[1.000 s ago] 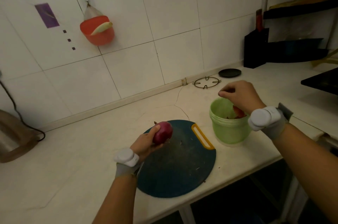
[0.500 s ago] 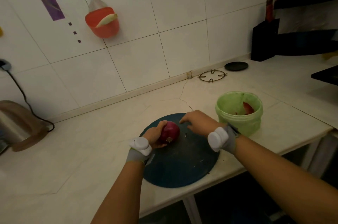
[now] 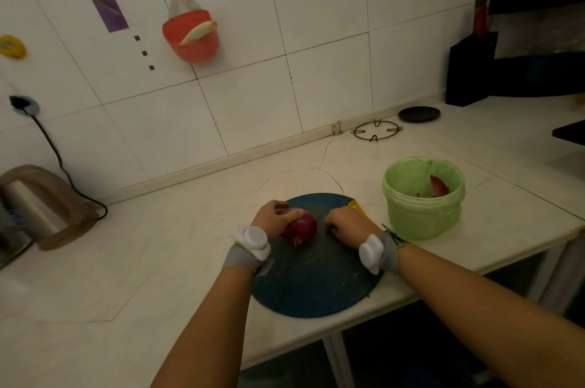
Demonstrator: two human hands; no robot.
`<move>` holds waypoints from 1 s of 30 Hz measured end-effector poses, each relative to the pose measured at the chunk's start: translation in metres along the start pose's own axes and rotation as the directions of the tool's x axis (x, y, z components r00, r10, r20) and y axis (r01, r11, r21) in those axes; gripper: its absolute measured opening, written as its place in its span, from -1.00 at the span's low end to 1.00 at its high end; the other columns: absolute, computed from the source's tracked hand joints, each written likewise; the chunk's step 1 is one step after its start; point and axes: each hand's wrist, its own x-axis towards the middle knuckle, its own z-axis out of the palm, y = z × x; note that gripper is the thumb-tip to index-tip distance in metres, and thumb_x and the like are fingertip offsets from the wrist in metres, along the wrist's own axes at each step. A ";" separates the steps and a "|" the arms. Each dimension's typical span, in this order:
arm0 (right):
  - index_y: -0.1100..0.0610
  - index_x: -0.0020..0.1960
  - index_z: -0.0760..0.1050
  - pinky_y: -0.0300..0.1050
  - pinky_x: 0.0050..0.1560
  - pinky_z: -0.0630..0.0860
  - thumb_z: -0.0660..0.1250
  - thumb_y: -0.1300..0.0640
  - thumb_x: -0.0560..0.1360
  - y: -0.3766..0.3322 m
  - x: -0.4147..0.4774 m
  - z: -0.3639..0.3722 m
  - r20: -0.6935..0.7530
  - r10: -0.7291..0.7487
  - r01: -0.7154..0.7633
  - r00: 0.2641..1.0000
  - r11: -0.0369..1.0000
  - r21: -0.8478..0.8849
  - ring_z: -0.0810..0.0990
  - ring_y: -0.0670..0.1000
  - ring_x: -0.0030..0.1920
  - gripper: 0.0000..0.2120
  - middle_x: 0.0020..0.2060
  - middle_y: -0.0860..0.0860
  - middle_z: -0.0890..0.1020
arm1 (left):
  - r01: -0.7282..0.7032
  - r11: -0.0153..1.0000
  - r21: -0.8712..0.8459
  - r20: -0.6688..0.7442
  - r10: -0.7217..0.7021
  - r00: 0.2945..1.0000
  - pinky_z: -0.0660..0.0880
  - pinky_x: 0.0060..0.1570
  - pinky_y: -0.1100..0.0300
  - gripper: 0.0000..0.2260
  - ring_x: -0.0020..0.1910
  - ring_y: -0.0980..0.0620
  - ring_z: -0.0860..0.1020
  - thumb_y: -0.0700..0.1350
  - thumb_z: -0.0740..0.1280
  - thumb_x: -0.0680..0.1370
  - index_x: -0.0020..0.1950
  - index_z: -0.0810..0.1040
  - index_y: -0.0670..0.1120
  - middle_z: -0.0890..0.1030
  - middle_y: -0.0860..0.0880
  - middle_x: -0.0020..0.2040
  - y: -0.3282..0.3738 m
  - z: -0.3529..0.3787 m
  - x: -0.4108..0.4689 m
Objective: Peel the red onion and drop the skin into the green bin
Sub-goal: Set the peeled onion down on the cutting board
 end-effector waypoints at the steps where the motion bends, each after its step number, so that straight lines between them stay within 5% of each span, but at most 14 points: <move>1: 0.14 0.16 0.54 -0.12 0.17 0.40 0.19 0.26 0.54 -0.001 -0.003 -0.006 -0.035 -0.002 0.003 0.999 1.000 0.019 0.52 0.09 0.13 -0.74 0.16 0.09 0.56 | -0.006 1.000 0.004 0.013 0.006 1.000 0.47 0.14 0.10 -0.48 0.24 -0.10 0.46 0.05 0.40 0.47 0.36 0.37 -0.10 0.45 -0.14 0.32 -0.001 0.000 -0.001; 7: 0.17 0.08 0.57 -0.07 0.12 0.46 0.23 0.29 0.50 0.019 -0.027 -0.085 -0.464 0.239 -0.145 0.853 0.963 0.229 0.56 0.12 0.03 -0.79 0.03 0.10 0.60 | 0.022 0.999 0.050 0.180 -0.031 0.983 0.49 0.10 0.10 -0.42 0.24 -0.11 0.43 0.11 0.41 0.45 0.39 0.34 -0.06 0.42 -0.12 0.34 -0.009 -0.007 -0.014; 11: 0.20 0.05 0.58 -0.03 0.02 0.51 0.24 0.26 0.50 0.056 -0.050 -0.127 -0.426 0.465 -0.459 0.776 0.880 0.124 0.58 0.14 -0.02 -0.81 0.00 0.15 0.62 | -0.013 0.994 0.109 0.183 -0.008 0.983 0.42 0.19 0.10 -0.40 0.21 -0.06 0.44 0.13 0.43 0.42 0.37 0.37 -0.05 0.45 -0.10 0.30 -0.018 0.000 -0.022; 15: 0.19 -0.02 0.62 -0.09 -0.12 0.49 0.25 0.29 0.48 0.074 -0.071 -0.127 -0.442 0.558 -0.580 0.703 0.809 0.099 0.59 0.14 -0.11 -0.82 -0.08 0.14 0.64 | -0.080 0.997 0.024 0.066 0.078 0.995 0.40 0.21 0.13 -0.41 0.20 -0.05 0.44 0.04 0.47 0.40 0.36 0.36 -0.06 0.44 -0.10 0.30 -0.019 0.016 -0.026; 22: 0.17 -0.09 0.64 -0.09 -0.14 0.50 0.33 0.05 0.48 0.068 -0.076 -0.123 -0.434 0.499 -0.496 0.751 0.859 0.128 0.58 0.09 -0.17 -0.80 -0.17 0.11 0.65 | -0.103 0.991 -0.088 0.023 0.106 0.994 0.41 0.21 0.14 -0.40 0.18 -0.05 0.44 -0.02 0.49 0.40 0.36 0.33 -0.05 0.41 -0.12 0.33 -0.015 0.029 -0.022; 30: 0.16 0.02 0.61 -0.14 0.01 0.46 0.30 0.16 0.50 0.023 -0.062 -0.116 -0.445 0.255 -0.193 0.859 0.965 0.179 0.58 0.03 -0.05 -0.84 -0.04 0.07 0.64 | -0.084 0.996 0.016 0.111 0.082 0.990 0.32 0.29 0.10 -0.34 0.33 -0.11 0.37 -0.08 0.50 0.39 0.41 0.29 -0.05 0.37 -0.10 0.39 -0.009 0.012 -0.021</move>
